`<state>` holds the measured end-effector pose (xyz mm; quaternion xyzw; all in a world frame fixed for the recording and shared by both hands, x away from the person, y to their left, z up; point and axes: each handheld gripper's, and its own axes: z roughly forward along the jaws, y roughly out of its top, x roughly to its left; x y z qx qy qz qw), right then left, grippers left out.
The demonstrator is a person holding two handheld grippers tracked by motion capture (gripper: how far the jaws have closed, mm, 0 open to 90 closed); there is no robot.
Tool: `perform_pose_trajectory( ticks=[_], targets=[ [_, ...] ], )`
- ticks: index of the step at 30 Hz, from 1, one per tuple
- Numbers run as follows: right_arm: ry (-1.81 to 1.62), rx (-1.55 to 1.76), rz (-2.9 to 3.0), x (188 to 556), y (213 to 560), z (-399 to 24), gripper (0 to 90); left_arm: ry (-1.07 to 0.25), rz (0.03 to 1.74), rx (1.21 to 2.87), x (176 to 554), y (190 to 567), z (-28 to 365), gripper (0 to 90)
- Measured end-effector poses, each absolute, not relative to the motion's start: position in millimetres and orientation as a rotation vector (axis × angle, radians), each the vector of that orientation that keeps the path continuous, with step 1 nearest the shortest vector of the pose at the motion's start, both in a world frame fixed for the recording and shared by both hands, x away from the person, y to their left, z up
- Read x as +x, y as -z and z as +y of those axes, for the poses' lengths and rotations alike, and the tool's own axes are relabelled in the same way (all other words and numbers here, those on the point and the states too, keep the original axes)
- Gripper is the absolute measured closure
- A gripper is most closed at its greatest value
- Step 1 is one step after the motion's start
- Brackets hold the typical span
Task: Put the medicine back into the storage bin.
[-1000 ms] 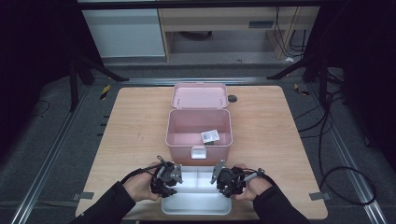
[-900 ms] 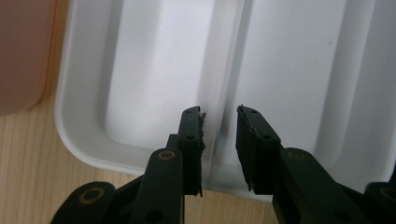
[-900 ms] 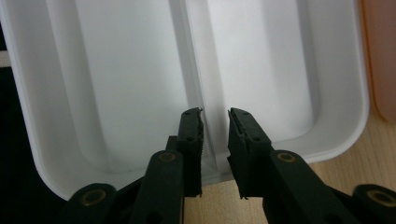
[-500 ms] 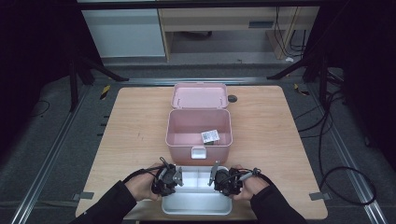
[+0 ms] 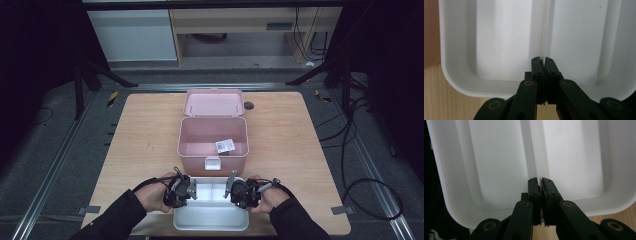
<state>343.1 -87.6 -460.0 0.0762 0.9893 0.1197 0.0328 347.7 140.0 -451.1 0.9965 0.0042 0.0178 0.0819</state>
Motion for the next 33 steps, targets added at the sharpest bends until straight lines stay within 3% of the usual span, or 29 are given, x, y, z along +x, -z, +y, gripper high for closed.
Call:
perform_pose_trajectory(
  ticks=[10, 25, 33],
  targets=[
    [-0.417, 0.257, 3.086, 326.6, 429.2, -93.4, 86.3, 0.0, -0.022, 2.946, 331.4, 417.0, 142.2, 89.2],
    [-0.481, 0.228, 3.046, 314.3, 364.4, -102.1, 86.9, -0.105, -0.063, 2.924, 318.5, 346.2, 140.2, 89.1],
    [-0.483, 0.227, 3.008, 324.4, 330.1, -108.4, 86.9, -0.127, -0.041, 2.895, 333.2, 312.6, 137.2, 89.2]
  ],
)
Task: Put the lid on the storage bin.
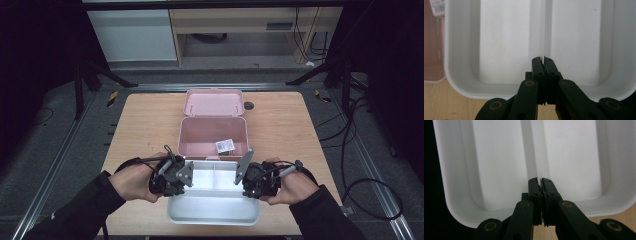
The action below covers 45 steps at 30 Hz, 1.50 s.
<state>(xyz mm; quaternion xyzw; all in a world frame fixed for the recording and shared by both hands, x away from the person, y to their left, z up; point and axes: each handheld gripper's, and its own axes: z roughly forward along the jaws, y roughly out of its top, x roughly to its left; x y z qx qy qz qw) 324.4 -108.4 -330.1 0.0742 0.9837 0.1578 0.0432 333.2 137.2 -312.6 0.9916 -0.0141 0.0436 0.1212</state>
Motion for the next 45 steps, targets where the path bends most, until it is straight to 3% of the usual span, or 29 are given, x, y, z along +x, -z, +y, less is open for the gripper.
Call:
perform_pose_trajectory(
  ticks=[9, 20, 35, 45],
  targets=[
    [-0.508, 0.253, 2.953, 361.1, 301.1, -117.0, 86.4, -0.178, -0.063, 2.886, 373.2, 281.5, 130.6, 89.3],
    [-0.486, 0.172, 2.918, 405.6, 285.2, -121.0, 87.0, -0.195, -0.046, 2.874, 416.4, 269.7, 127.7, 89.4],
    [-0.432, 0.194, 2.903, 461.2, 282.6, -119.0, 86.5, -0.203, -0.016, 2.866, 473.2, 270.6, 126.1, 89.2],
    [-0.366, 0.207, 2.903, 489.2, 307.2, -103.8, 86.6, -0.208, 0.002, 2.896, 500.0, 289.9, 131.6, 88.9]
  ],
)
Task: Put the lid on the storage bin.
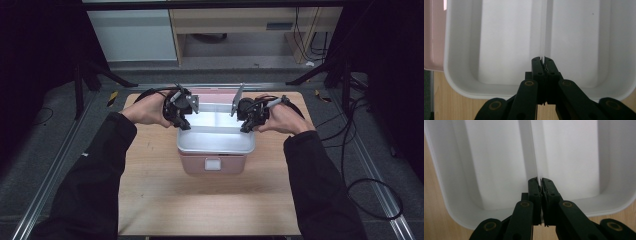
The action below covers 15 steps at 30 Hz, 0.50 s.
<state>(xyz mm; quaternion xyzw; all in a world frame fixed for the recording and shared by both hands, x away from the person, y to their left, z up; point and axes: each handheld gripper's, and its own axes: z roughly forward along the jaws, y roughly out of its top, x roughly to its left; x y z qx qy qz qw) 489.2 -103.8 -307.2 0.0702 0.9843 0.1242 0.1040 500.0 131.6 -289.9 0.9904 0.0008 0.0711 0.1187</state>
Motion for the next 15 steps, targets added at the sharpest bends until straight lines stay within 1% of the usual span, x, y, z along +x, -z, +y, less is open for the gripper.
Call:
perform_pose_trajectory(
  ticks=[7, 12, 15],
  targets=[
    [-0.385, 0.225, 2.915, 501.4, 321.6, -103.6, 86.3, -0.189, 0.009, 2.901, 511.0, 303.4, 131.2, 88.8],
    [-0.398, 0.236, 2.923, 502.0, 330.5, -105.0, 86.0, -0.136, 0.02, 2.897, 515.6, 321.0, 133.4, 88.6],
    [-0.431, 0.255, 2.924, 501.1, 331.4, -106.1, 85.7, -0.128, 0.015, 2.898, 515.6, 327.6, 134.4, 88.6]
  ],
)
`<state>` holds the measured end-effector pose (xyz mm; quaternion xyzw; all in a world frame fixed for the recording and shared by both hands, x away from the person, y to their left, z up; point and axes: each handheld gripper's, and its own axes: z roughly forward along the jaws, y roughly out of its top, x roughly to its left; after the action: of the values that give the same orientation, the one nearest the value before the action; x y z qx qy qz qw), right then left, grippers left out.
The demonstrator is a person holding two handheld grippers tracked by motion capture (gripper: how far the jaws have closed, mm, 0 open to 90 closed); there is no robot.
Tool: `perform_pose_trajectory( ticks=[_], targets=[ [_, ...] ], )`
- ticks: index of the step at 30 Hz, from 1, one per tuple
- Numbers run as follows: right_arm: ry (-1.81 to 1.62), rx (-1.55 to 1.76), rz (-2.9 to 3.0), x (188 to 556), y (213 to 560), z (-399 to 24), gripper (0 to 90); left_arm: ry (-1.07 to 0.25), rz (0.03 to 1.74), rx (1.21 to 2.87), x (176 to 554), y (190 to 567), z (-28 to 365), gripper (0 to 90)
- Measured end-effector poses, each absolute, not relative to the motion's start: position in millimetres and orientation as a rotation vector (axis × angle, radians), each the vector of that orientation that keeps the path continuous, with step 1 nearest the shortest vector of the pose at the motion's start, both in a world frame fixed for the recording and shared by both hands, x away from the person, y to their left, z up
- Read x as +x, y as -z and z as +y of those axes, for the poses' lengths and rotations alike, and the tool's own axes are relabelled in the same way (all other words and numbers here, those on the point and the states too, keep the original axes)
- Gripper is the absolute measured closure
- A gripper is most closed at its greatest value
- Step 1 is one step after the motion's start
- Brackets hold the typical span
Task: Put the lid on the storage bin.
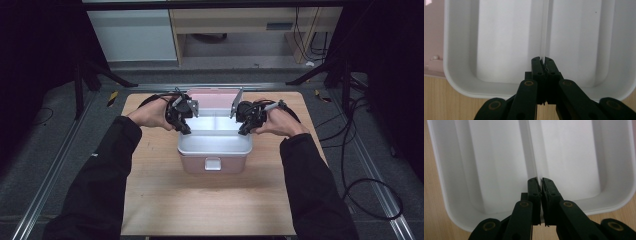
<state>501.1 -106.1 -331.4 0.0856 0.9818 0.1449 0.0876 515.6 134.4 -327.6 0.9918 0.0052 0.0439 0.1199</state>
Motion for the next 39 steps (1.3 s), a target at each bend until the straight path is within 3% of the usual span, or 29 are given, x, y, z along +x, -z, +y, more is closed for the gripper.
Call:
perform_pose_trajectory(
  ticks=[27, 39],
  targets=[
    [-0.423, 0.251, 2.954, 504.3, 361.9, -98.8, 85.0, -0.061, 0.031, 2.937, 523.0, 356.2, 134.5, 87.4],
    [-0.453, 0.23, 2.916, 482.8, 365.9, -101.3, 83.0, -0.058, 0.009, 2.875, 499.2, 361.0, 143.3, 86.1]
  ],
)
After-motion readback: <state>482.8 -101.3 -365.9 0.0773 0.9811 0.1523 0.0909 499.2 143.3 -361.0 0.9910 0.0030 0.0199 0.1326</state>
